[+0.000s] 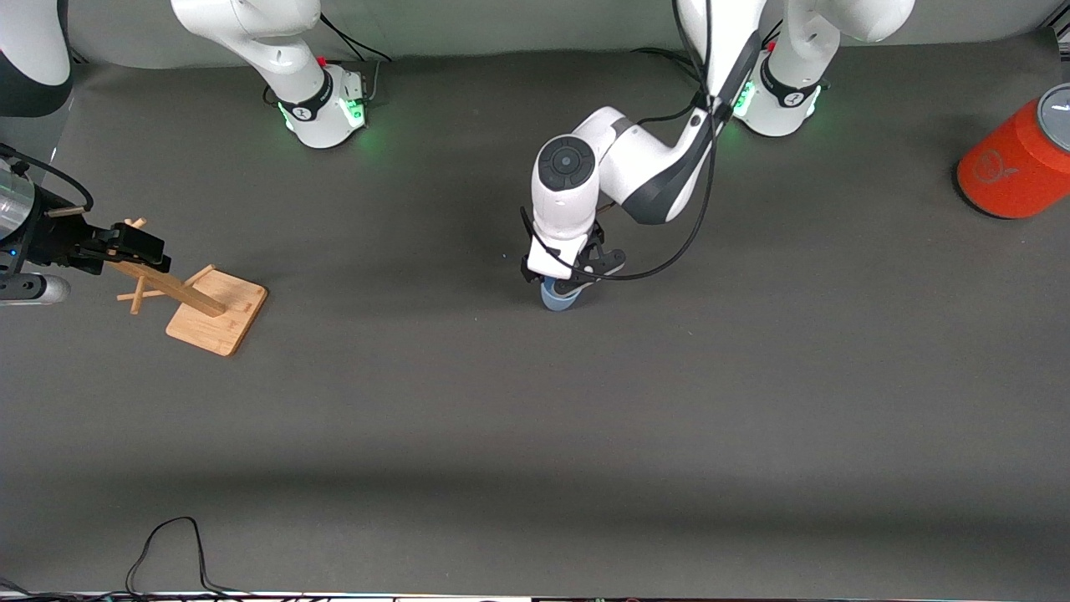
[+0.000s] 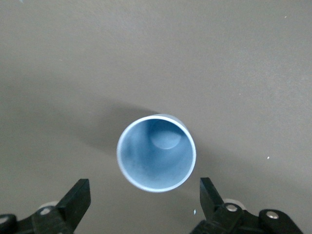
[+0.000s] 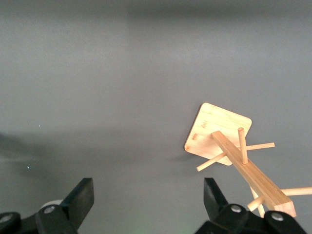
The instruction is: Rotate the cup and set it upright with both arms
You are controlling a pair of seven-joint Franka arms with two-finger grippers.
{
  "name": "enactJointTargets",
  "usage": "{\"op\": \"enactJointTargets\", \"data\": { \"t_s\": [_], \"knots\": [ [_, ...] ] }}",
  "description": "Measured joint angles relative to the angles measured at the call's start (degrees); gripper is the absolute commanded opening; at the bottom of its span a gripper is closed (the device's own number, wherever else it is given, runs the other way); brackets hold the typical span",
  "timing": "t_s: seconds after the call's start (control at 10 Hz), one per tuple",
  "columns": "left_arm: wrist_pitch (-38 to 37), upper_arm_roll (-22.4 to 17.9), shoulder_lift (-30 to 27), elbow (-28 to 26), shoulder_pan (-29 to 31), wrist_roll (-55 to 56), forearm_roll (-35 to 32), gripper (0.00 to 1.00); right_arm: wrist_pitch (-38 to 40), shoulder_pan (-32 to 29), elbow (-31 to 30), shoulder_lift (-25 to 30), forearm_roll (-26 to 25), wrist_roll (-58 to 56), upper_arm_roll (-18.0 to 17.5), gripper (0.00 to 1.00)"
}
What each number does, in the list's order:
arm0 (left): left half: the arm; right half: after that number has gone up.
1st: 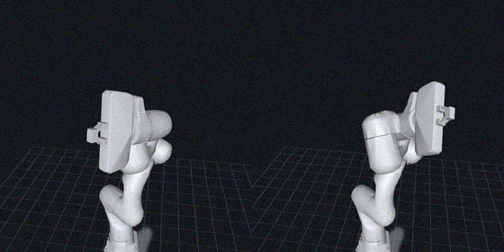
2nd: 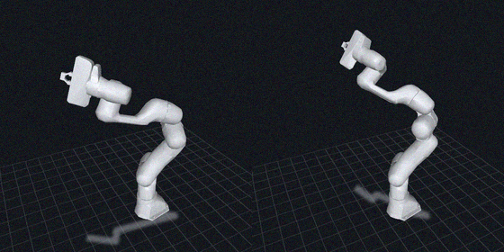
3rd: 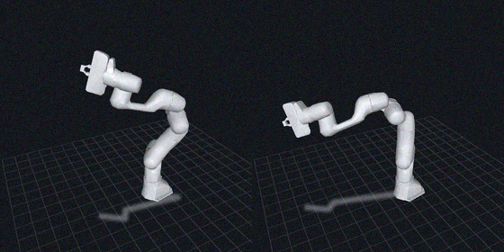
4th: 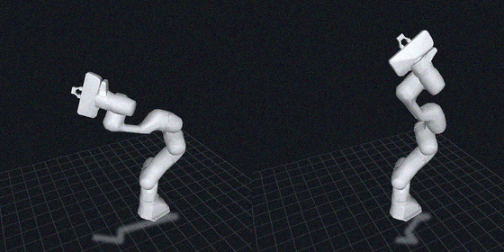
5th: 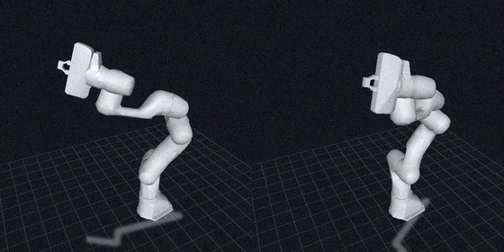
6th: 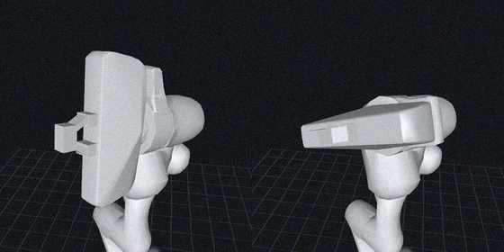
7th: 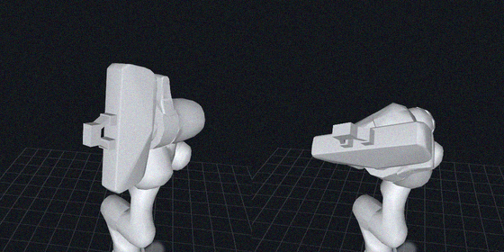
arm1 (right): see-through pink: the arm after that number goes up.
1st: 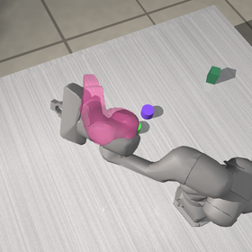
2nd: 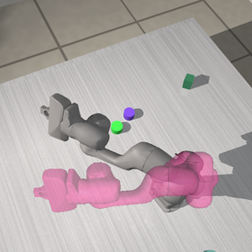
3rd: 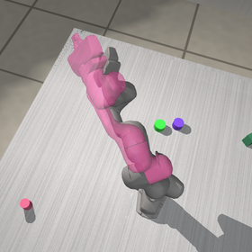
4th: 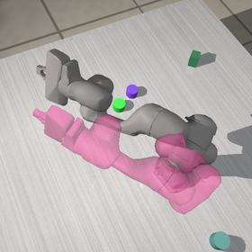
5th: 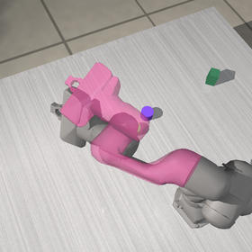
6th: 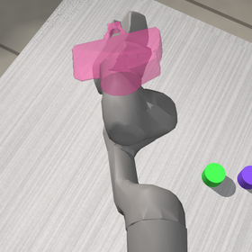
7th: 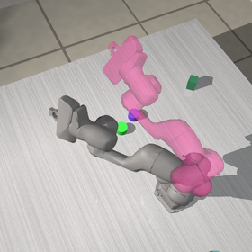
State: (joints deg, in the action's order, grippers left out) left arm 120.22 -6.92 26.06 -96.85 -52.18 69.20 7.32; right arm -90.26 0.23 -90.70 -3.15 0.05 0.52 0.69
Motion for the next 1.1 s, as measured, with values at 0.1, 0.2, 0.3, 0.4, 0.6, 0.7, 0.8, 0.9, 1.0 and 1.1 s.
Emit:
{"op": "enactJointTargets", "data": {
  "t_s": [0.1,0.2,0.3,0.4,0.6,0.7,0.8,0.9,1.0,1.1],
  "knots": [
    [-6.04,-0.90,-1.85,1.96,0.62,-2.87,-0.49,1.00,-0.02,0.02,-0.01,0.00,-0.02,0.00,0.00,1.00],
    [-12.67,-2.55,-4.02,4.25,1.98,-7.84,-1.39,1.00,-0.03,0.05,0.00,0.00,-0.03,0.00,0.01,1.00],
    [-18.45,-4.32,-6.35,6.40,4.47,-14.31,-2.12,1.00,-0.04,0.07,-0.01,0.00,-0.03,0.00,0.03,1.00],
    [-22.59,-5.77,-8.57,8.10,8.09,-21.66,-2.39,1.00,-0.05,0.09,0.00,0.00,-0.04,0.00,0.04,1.00],
    [-27.53,-7.24,-13.08,10.03,18.23,-39.32,-2.62,1.00,-0.06,0.14,-0.01,0.00,-0.06,0.00,0.09,1.00],
    [-28.51,-7.44,-15.01,10.55,23.82,-47.07,-2.69,1.00,-0.06,0.16,-0.02,0.00,-0.06,0.00,0.11,1.00],
    [-28.61,-7.53,-16.43,10.83,28.30,-52.49,-3.36,1.00,-0.07,0.17,-0.02,0.00,-0.07,0.00,0.14,1.00],
    [-28.94,-7.54,-17.42,11.35,31.07,-56.03,-4.37,1.00,-0.07,0.19,-0.02,0.00,-0.07,0.00,0.15,1.00],
    [-29.79,-7.50,-18.29,11.82,32.30,-58.81,-5.04,1.00,-0.08,0.20,-0.02,0.00,-0.07,0.00,0.15,1.00],
    [-30.70,-7.49,-19.27,12.06,33.32,-60.67,-5.78,1.00,-0.08,0.20,-0.02,0.00,-0.07,0.00,0.15,1.00]
  ]
}}
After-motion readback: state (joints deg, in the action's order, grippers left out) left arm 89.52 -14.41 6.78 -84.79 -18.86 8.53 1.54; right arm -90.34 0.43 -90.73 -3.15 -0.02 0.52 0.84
